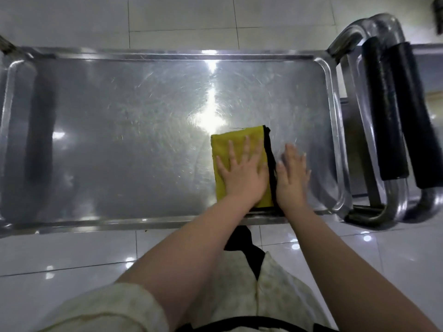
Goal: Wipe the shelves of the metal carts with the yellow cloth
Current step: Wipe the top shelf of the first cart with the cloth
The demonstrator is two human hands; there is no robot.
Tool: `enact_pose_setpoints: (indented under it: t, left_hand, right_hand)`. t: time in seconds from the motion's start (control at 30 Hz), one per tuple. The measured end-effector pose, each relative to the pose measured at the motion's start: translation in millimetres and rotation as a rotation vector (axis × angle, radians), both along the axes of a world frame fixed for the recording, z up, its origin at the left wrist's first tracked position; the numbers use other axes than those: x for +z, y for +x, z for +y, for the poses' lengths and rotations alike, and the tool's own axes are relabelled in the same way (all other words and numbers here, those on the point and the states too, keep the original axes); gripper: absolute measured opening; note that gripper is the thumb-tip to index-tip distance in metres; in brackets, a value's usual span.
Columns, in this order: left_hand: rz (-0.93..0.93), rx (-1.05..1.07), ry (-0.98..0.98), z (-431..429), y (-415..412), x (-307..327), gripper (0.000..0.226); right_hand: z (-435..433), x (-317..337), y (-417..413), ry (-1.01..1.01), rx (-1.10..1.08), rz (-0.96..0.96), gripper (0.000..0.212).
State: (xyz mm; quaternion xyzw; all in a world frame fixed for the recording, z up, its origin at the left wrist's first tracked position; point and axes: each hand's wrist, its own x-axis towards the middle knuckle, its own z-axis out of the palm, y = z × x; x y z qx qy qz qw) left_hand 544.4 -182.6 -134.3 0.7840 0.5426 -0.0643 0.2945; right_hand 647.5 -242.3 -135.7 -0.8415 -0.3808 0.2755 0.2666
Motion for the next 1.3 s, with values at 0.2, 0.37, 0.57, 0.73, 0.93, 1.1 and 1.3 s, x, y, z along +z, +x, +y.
enact_pose_setpoints:
  t: [0.2,0.37,0.57,0.73,0.93,1.1,1.3]
  left_hand:
    - [0.152,0.090,0.201,78.5,-112.7,-25.0,0.056]
    - [0.158,0.029,0.240,80.7,-117.1,-40.6,0.055]
    - [0.162,0.041,0.263,79.2,-115.5,-42.1,0.055]
    - [0.185,0.044,0.271,80.1,-115.4,-45.0,0.056]
    - [0.171,0.034,0.279,83.5,-121.0,-45.1,0.058]
    - [0.150,0.053,0.311,81.2,-117.6,-46.6,0.056]
    - [0.130,0.042,0.305,78.9,-114.4,-47.8,0.055]
  right_hand:
    - [43.0,-18.9,-68.6,-0.146,0.620,-0.505,0.062]
    - [31.2,-28.8,-40.3,-0.190,0.665,-0.551,0.060]
    - [-11.6,-20.5,83.0,-0.429,0.306,-0.552,0.062]
    - [33.2,-16.3,23.5,-0.398,0.384,-0.560,0.059]
    - [126.6,-18.6,-59.3,-0.223,0.795,-0.501,0.060]
    - [140.0,-22.2,38.7,-0.269,0.576,-0.586,0.059]
    - [122.5,-18.5,104.0,-0.379,0.195,-0.534,0.059]
